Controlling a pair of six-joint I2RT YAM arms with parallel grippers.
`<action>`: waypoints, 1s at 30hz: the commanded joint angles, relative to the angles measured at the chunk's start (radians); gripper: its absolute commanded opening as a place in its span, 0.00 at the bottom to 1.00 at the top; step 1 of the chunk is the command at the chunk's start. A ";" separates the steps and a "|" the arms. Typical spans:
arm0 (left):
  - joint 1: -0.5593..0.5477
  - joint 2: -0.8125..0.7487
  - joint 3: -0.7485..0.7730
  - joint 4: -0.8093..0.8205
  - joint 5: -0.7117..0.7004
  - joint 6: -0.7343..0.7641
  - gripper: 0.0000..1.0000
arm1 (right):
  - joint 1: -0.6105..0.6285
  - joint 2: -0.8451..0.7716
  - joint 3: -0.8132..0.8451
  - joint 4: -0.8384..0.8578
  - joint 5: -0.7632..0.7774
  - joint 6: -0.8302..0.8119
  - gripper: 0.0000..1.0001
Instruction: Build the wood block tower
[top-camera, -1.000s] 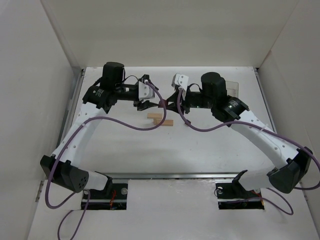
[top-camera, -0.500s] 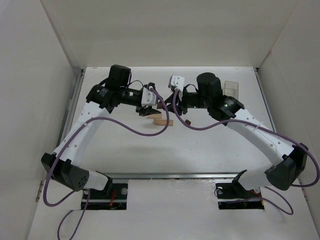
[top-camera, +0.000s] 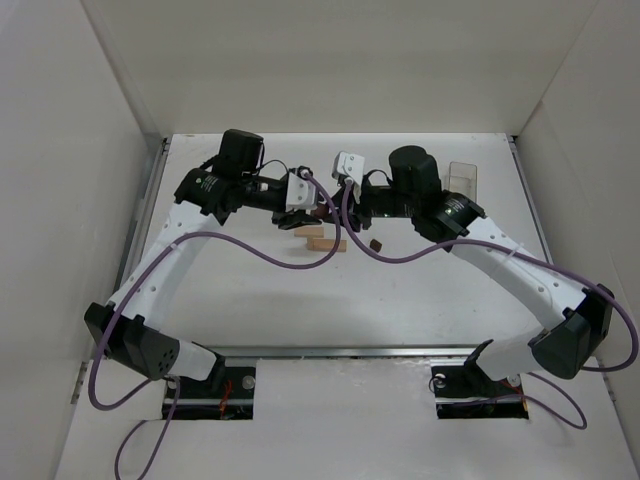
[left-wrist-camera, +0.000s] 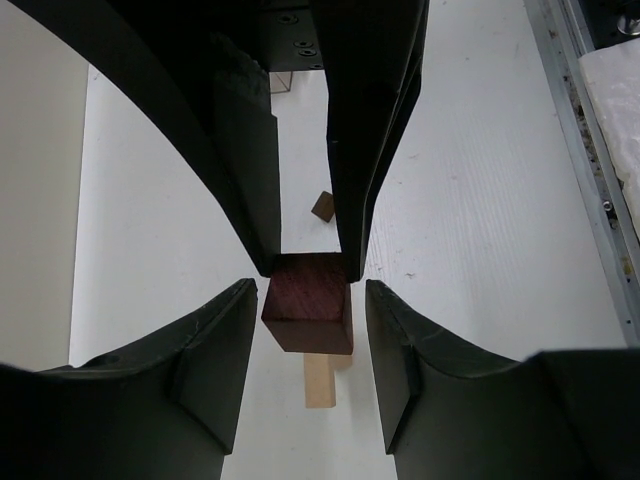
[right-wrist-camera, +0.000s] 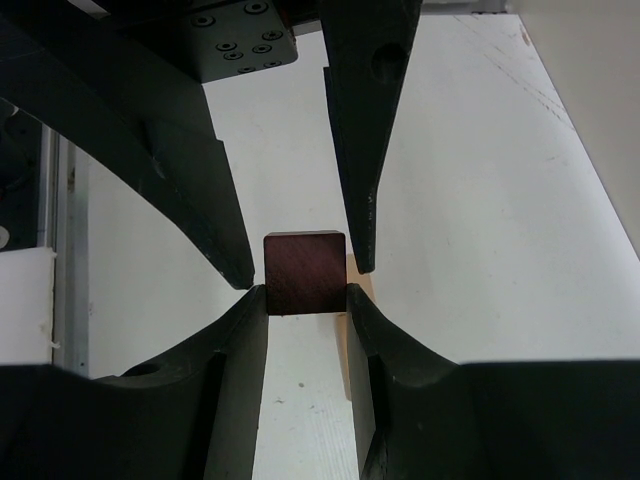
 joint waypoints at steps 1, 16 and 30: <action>0.009 -0.005 0.025 0.013 0.010 -0.013 0.44 | 0.007 -0.005 0.049 0.036 0.004 -0.013 0.17; 0.019 -0.005 0.025 0.022 0.023 -0.022 0.00 | 0.007 -0.015 0.040 0.036 -0.005 -0.013 0.19; 0.087 0.024 -0.127 0.045 -0.147 0.016 0.00 | -0.042 -0.127 -0.166 0.145 0.176 0.081 1.00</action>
